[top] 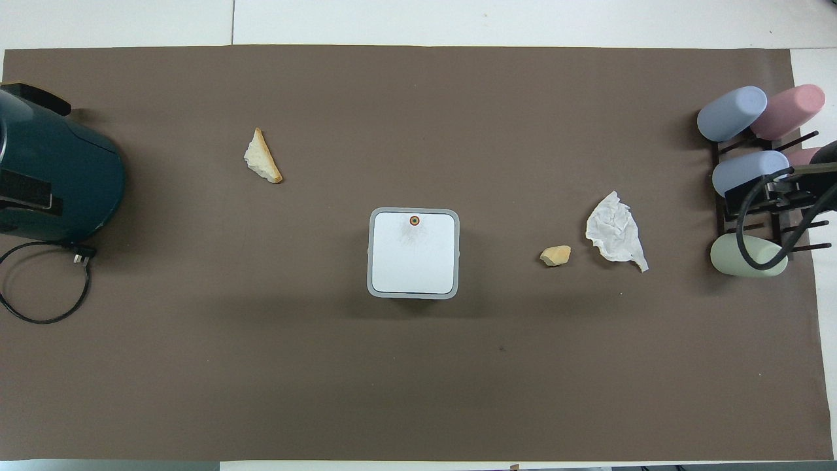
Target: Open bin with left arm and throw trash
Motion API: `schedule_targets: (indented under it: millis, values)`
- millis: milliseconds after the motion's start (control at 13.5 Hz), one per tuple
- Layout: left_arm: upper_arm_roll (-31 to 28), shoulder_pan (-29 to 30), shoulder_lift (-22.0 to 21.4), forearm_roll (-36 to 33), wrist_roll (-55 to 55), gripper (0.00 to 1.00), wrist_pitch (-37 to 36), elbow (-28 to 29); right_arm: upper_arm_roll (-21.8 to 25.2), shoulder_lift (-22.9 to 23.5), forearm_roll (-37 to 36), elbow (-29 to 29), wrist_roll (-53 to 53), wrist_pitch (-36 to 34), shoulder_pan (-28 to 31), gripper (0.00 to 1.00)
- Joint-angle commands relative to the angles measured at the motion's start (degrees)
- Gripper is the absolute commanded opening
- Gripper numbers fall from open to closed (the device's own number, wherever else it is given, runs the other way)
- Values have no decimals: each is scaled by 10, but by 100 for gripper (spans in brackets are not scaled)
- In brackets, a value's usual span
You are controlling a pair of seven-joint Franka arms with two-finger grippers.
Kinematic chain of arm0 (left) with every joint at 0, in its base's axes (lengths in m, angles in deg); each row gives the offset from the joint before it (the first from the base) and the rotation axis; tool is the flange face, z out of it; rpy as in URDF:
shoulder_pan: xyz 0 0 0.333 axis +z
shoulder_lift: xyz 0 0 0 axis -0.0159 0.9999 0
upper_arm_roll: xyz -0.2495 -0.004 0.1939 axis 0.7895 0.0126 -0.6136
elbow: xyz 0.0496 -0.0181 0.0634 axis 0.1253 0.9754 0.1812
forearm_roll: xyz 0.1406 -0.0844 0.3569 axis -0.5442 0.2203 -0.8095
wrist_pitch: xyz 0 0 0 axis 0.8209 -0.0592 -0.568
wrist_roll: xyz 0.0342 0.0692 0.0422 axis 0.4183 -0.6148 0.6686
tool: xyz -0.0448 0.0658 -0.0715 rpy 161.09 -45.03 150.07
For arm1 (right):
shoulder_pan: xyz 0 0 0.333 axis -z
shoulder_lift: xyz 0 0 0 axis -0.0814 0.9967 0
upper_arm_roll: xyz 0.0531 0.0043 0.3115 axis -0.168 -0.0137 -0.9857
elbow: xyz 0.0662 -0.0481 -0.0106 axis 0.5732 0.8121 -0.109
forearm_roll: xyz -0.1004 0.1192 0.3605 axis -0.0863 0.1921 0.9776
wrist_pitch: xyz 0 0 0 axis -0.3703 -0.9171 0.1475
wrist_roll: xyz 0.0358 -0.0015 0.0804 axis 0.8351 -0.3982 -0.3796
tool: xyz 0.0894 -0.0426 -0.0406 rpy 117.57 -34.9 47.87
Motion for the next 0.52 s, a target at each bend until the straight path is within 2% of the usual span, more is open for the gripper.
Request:
schedule_targets:
  millis: [0, 222, 296, 444]
  values:
    - [2, 2, -2, -1, -4, 100, -10, 1, -2, -8, 5, 9, 8, 4, 2, 100]
    - [9, -2, -3, -2, 0, 100, -1, 1, -5, -10, 5, 15, 6, 8, 0, 100]
    - [10, -11, -5, -2, -2, 100, -3, 3, -6, -15, 5, 34, 2, 39, -1, 100]
    - [11, -16, -11, -1, 8, 100, -2, 14, -15, -43, 21, 115, 7, 142, -22, 100]
